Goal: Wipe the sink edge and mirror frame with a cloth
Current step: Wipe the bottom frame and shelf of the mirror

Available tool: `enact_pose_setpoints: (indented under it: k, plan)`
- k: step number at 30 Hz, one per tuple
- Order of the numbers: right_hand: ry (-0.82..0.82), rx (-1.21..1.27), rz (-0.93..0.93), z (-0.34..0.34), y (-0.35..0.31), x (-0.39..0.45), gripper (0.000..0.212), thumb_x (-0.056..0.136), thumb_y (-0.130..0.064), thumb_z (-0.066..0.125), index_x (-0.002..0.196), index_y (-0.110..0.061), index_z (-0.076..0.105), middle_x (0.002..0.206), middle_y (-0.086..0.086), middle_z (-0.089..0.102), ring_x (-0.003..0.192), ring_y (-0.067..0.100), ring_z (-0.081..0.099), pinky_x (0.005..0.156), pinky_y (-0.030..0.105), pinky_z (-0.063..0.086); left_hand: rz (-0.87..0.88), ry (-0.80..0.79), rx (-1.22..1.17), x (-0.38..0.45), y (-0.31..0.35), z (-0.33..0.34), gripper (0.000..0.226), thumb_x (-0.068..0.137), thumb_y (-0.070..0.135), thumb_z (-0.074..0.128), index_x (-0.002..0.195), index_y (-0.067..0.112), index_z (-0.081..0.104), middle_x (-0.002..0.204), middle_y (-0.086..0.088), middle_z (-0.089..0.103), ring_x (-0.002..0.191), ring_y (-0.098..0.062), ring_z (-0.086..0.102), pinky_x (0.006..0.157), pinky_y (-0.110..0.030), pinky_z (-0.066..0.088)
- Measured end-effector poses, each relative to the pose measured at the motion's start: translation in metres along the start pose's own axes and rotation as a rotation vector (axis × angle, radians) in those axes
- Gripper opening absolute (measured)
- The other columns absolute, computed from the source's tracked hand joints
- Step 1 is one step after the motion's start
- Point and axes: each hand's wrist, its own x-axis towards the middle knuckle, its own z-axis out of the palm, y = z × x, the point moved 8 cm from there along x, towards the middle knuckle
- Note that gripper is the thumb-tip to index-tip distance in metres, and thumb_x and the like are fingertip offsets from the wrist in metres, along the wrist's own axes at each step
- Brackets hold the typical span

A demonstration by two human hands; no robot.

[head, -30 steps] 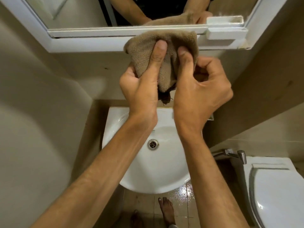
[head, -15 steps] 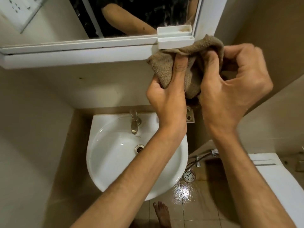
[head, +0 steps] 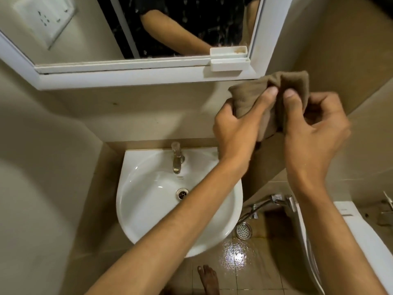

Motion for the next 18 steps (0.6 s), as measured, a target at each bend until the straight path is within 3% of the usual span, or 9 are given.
enact_pose_setpoints:
  k: [2, 5, 7, 8, 10, 13, 18]
  plan:
    - [-0.118, 0.034, 0.048, 0.001, 0.01, -0.009, 0.026, 0.096, -0.038, 0.077, 0.102, -0.015, 0.068, 0.096, 0.005, 0.073, 0.086, 0.018, 0.071, 0.076, 0.04, 0.06, 0.018, -0.062, -0.012, -0.005, -0.001, -0.012, 0.034, 0.091, 0.035, 0.083, 0.12, 0.02, 0.073, 0.108, 0.003, 0.081, 0.102, -0.012, 0.078, 0.094, -0.04, 0.065]
    - [-0.313, 0.294, 0.252, 0.011, 0.021, -0.03, 0.041, 0.09, -0.024, 0.084, 0.12, -0.009, 0.061, 0.106, 0.01, 0.076, 0.094, 0.017, 0.077, 0.076, 0.023, 0.06, 0.035, -0.087, -0.006, -0.013, 0.002, -0.029, 0.018, 0.102, 0.031, 0.066, 0.117, 0.021, 0.07, 0.099, 0.009, 0.078, 0.091, -0.001, 0.073, 0.079, -0.025, 0.062]
    - [-0.382, 0.424, 0.36, 0.017, 0.025, -0.043, 0.051, 0.087, -0.019, 0.084, 0.128, -0.006, 0.058, 0.115, 0.009, 0.076, 0.104, 0.016, 0.077, 0.084, 0.024, 0.062, 0.084, -0.093, 0.029, -0.022, 0.011, -0.034, 0.017, 0.108, 0.029, 0.055, 0.119, 0.022, 0.067, 0.097, 0.01, 0.075, 0.088, 0.002, 0.07, 0.073, -0.017, 0.058]
    - [-0.392, 0.447, 0.376, 0.019, 0.025, -0.046, 0.053, 0.085, -0.02, 0.084, 0.13, -0.006, 0.06, 0.117, 0.008, 0.076, 0.108, 0.017, 0.076, 0.087, 0.029, 0.063, 0.147, -0.086, 0.059, -0.027, 0.02, -0.034, 0.02, 0.11, 0.028, 0.052, 0.122, 0.021, 0.067, 0.103, 0.008, 0.075, 0.094, 0.0, 0.071, 0.078, -0.019, 0.059]
    - [-0.369, 0.476, 0.372, 0.021, 0.02, -0.048, 0.052, 0.083, -0.024, 0.084, 0.127, -0.007, 0.063, 0.113, 0.005, 0.077, 0.105, 0.018, 0.076, 0.089, 0.034, 0.063, 0.336, -0.058, 0.107, -0.037, 0.042, -0.034, 0.024, 0.111, 0.023, 0.053, 0.129, 0.014, 0.066, 0.114, 0.0, 0.077, 0.107, -0.009, 0.073, 0.092, -0.031, 0.062]
    - [-0.309, 0.542, 0.328, 0.024, 0.006, -0.044, 0.038, 0.082, -0.023, 0.085, 0.112, -0.008, 0.066, 0.093, 0.0, 0.073, 0.086, 0.014, 0.068, 0.076, 0.03, 0.058, 0.547, -0.03, 0.129, -0.052, 0.067, -0.029, 0.029, 0.108, 0.014, 0.058, 0.134, 0.003, 0.065, 0.122, -0.007, 0.077, 0.116, -0.015, 0.074, 0.098, -0.042, 0.062]
    - [-0.233, 0.596, 0.157, 0.025, -0.029, -0.026, 0.017, 0.092, -0.012, 0.081, 0.091, -0.017, 0.065, 0.085, 0.011, 0.058, 0.077, 0.017, 0.055, 0.067, 0.027, 0.056, 0.93, 0.08, 0.374, -0.067, 0.095, -0.022, 0.043, 0.101, 0.005, 0.069, 0.14, -0.009, 0.06, 0.132, -0.019, 0.07, 0.123, -0.022, 0.07, 0.106, -0.033, 0.057]
